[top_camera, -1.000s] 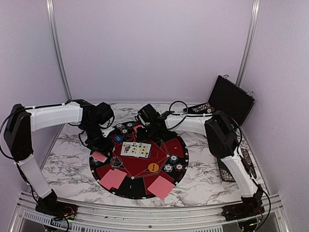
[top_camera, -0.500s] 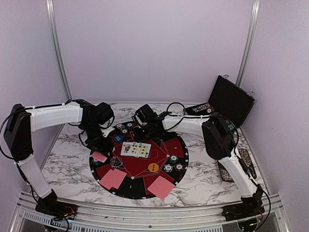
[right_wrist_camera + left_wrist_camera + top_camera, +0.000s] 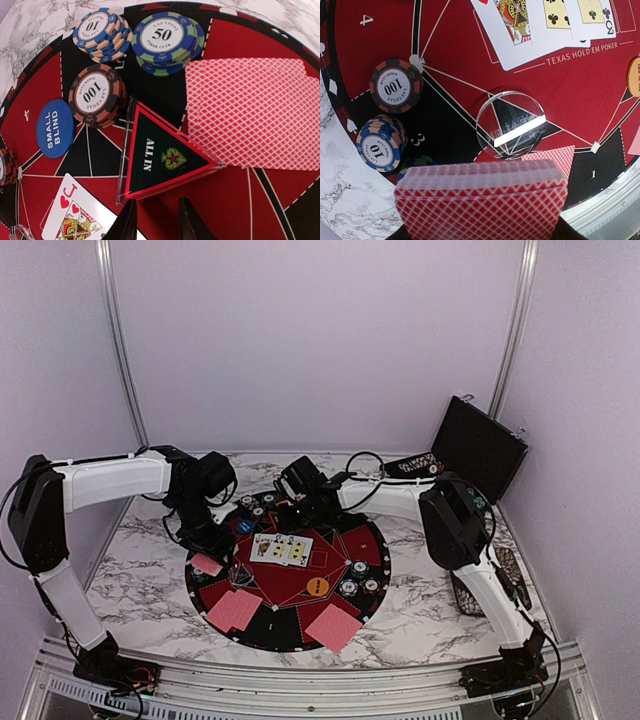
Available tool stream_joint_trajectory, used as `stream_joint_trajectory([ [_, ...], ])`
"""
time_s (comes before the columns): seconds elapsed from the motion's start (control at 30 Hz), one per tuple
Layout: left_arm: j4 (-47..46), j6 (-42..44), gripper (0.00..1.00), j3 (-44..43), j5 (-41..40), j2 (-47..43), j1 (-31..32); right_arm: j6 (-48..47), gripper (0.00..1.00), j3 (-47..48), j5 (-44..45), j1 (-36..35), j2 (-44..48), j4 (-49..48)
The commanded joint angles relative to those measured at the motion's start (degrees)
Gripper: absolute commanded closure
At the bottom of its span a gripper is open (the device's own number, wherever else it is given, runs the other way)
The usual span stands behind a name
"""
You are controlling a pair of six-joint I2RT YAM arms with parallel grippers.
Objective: Distribute texas hold em gaming equipment
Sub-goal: Move the all-in button to the small blind area, then pick up the poker card from the face-down deck piles.
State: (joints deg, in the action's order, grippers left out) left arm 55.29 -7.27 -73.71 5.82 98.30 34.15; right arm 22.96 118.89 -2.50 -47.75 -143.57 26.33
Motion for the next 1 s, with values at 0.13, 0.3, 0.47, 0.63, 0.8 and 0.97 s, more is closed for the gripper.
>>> stream_joint_trajectory([
  [0.13,-0.1,0.5,0.54,-0.3,1.3,-1.2,-0.3,1.5,0.73,-8.4,-1.4,0.9,8.9,-2.6],
  [0.3,0.0,0.4,0.54,-1.3,1.5,-0.3,0.3,1.9,0.73,-14.7,-1.8,1.7,14.8,-5.4],
  [0.47,0.3,0.3,0.54,-3.2,1.4,1.2,1.9,2.3,0.70,-19.9,-5.9,2.9,19.5,-7.7],
  [0.63,1.3,0.3,0.54,-5.9,1.1,2.7,3.8,4.2,0.62,-25.2,-18.5,4.3,22.3,-13.5],
  [0.8,2.6,0.3,0.54,-8.5,0.7,3.9,5.9,8.6,0.52,-30.1,-31.3,5.0,24.0,-20.4],
  [0.97,3.4,0.2,0.54,-10.1,0.7,4.3,7.4,15.4,0.46,-35.0,-41.5,5.4,24.4,-30.3],
])
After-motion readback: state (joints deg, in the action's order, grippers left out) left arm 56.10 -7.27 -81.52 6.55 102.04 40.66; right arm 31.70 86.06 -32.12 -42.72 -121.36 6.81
